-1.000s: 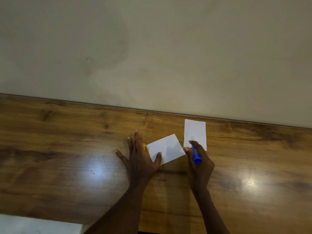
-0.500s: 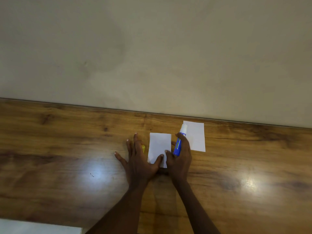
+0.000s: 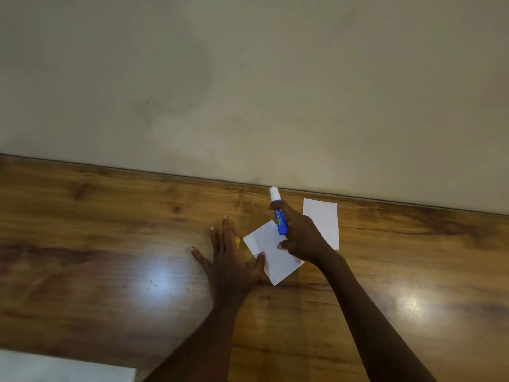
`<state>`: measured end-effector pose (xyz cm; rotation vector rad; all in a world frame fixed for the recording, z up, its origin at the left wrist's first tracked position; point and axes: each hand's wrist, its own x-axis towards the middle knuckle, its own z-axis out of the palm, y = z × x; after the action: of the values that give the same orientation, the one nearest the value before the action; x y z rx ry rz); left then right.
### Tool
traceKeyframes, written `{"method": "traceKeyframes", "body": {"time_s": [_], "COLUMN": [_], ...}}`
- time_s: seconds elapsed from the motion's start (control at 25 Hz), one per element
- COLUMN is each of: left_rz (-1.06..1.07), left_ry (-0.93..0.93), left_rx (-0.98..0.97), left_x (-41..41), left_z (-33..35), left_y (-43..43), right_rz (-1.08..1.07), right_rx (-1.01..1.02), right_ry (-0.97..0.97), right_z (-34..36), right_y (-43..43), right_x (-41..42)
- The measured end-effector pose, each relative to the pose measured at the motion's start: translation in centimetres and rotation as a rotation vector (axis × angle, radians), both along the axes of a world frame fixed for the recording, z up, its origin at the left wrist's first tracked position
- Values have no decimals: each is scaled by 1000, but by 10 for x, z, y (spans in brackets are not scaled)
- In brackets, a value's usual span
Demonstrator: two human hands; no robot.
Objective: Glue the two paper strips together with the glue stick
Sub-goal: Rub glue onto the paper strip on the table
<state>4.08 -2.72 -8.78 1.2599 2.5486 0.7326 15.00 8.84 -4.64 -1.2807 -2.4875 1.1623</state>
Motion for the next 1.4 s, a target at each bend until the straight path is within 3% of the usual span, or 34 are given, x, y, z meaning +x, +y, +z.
{"method": "traceKeyframes", "body": {"time_s": [0.08, 0.16, 0.28, 0.36, 0.44, 0.56, 0.76, 0.96, 1.4], "left_rz": [0, -3, -13, -8, -9, -13, -22, -41, -4], "left_ry": [1, 9, 0, -17, -23, -17, -35, -51, 8], "left_rx": [6, -4, -7, -4, -3, -2, 19, 15, 2], "left_x": [1, 1, 0, -1, -1, -1, -1, -1, -1], "left_z": [0, 0, -2, -2, -2, -3, -3, -2, -4], "left_y": [0, 0, 0, 0, 1, 1, -1, -1, 1], "right_rz": [-123, -292, -598, -807, -871, -745, -552, -386, -504], "right_rx": [137, 153, 4, -135, -210, -255, -95, -34, 77], "right_ry": [46, 304, 764, 901, 834, 642, 487, 461, 304], "right_z": [-3, -4, -5, -6, -10, -18, -22, -20, -21], "right_y": [-10, -26, -51, -55, -52, -44, -45, -44, -20], "right_x": [-2, -6, -17, -23, -24, -23, -25, -25, -2]}}
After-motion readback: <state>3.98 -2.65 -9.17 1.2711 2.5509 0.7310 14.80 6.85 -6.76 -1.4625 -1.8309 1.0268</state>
